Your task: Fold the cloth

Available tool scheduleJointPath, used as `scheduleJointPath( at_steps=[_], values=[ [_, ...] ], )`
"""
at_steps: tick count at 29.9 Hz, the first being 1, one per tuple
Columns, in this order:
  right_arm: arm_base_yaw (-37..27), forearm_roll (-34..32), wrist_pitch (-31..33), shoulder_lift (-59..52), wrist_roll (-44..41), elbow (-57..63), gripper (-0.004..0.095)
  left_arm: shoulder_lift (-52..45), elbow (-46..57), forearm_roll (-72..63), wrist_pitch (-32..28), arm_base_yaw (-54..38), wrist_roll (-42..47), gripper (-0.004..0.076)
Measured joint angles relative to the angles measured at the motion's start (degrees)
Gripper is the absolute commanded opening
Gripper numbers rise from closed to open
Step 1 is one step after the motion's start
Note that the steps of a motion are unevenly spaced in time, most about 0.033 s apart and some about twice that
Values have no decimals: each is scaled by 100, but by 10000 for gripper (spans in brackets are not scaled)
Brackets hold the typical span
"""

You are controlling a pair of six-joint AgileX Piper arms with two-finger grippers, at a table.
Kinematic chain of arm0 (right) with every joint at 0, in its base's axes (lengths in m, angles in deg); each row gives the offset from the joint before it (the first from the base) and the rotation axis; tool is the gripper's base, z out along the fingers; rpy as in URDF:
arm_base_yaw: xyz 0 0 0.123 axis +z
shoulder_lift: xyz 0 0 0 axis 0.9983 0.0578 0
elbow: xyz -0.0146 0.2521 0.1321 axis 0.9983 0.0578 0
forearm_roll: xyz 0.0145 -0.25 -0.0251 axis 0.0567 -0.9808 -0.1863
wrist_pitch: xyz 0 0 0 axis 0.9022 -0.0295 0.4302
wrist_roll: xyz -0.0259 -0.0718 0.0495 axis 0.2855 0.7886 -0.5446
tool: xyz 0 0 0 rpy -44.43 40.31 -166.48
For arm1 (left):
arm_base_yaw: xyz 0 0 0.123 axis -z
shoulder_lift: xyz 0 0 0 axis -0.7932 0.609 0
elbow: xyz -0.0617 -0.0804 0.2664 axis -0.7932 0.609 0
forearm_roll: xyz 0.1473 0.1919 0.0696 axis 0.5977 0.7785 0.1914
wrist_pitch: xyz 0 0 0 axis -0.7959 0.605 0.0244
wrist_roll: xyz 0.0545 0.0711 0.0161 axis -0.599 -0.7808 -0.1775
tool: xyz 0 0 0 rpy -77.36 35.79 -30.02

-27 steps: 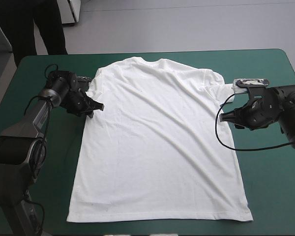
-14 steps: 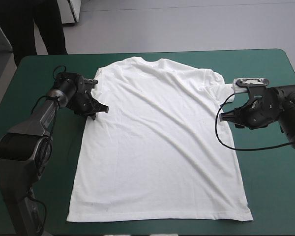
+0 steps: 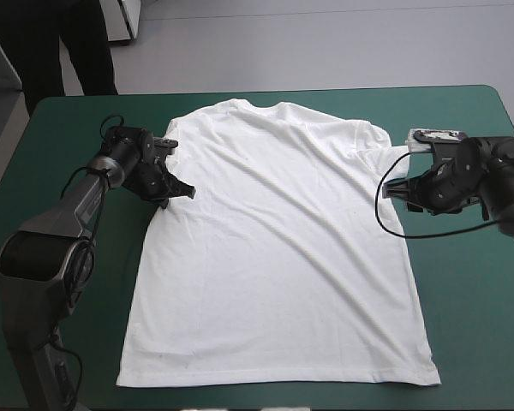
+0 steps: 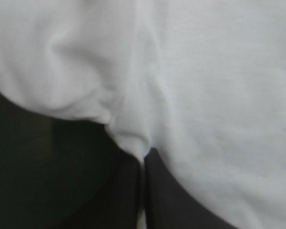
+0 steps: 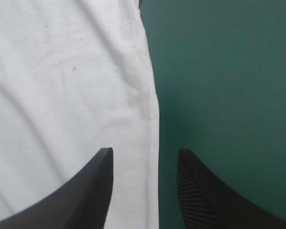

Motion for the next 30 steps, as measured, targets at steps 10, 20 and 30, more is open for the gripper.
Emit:
scheduleJointPath(
  at_steps=[10, 20, 30],
  values=[
    [-108, 155, 192, 1727, 135, -1548, 541, 0, 0, -31, 5, 0, 0, -22],
    [-108, 281, 235, 2797, 139, -1982, 541, 0, 0, -41, 0, 0, -14, -22],
    [30, 216, 28, 3151, 162, -2030, 523, 0, 0, -121, -67, 0, -39, -22]
  ],
)
